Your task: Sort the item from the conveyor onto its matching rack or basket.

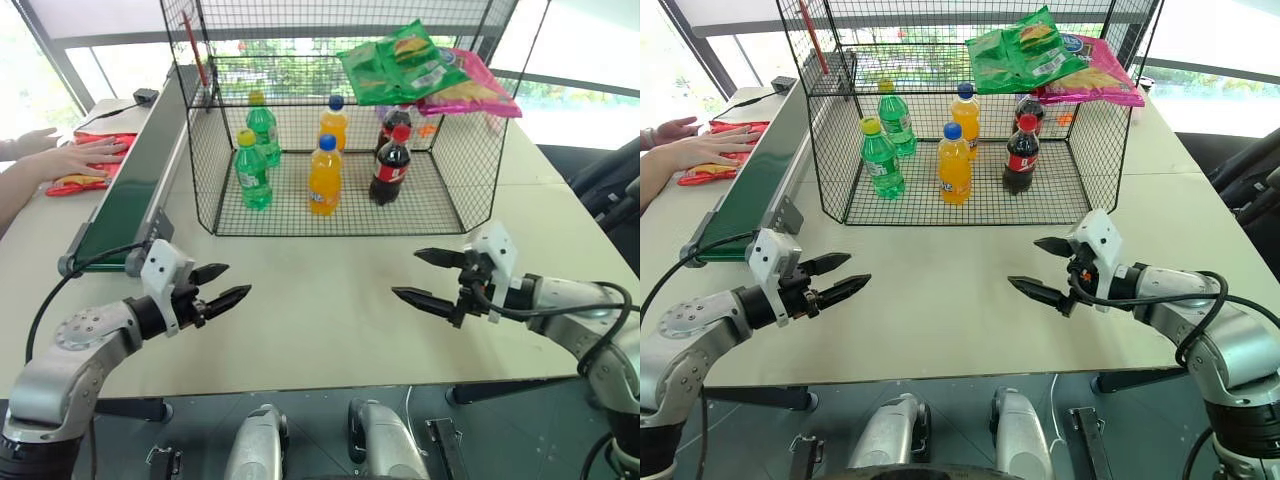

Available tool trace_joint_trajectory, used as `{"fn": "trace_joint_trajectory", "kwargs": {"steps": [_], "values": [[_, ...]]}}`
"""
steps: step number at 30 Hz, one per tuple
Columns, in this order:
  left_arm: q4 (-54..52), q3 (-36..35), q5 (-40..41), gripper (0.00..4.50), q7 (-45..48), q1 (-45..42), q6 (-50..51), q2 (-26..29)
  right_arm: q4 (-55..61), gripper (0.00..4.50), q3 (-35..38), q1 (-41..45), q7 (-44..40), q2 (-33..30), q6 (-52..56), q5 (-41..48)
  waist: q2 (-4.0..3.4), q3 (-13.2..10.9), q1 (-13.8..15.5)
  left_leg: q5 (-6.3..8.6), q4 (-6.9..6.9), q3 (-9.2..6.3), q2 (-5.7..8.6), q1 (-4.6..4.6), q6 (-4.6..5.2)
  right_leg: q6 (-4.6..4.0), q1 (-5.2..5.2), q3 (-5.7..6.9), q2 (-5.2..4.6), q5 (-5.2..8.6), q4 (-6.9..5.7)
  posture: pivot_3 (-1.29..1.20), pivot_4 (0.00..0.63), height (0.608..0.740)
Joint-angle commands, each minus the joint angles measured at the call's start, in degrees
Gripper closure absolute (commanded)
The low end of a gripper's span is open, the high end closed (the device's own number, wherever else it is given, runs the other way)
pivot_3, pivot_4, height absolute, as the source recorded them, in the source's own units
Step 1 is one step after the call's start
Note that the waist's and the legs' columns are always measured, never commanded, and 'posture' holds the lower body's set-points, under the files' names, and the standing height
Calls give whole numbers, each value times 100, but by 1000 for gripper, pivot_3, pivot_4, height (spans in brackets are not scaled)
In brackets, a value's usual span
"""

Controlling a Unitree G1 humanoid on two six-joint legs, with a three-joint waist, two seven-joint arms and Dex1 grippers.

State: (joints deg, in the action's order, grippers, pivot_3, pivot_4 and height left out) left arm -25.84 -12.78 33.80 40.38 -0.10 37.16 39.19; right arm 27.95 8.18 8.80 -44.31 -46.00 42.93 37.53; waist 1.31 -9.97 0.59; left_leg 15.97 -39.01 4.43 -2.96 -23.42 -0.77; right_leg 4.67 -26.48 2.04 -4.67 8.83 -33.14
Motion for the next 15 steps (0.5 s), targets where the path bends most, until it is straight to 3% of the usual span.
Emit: {"fn": "trace_joint_trajectory", "kwargs": {"steps": [1,15], "values": [[-103,-82,-8,1286,-88,-52,-88,-24,78,0,67,119,-21,-6,-120,-18,0,0,1,0,0,0,0,0,0,0,0,0,0,0,0,0,150,740],[-302,-37,56,1286,-299,-101,55,-24,-46,0,-18,251,45,179,-229,-111,0,0,2,0,0,0,0,0,0,0,1,0,0,0,0,0,150,740]]}}
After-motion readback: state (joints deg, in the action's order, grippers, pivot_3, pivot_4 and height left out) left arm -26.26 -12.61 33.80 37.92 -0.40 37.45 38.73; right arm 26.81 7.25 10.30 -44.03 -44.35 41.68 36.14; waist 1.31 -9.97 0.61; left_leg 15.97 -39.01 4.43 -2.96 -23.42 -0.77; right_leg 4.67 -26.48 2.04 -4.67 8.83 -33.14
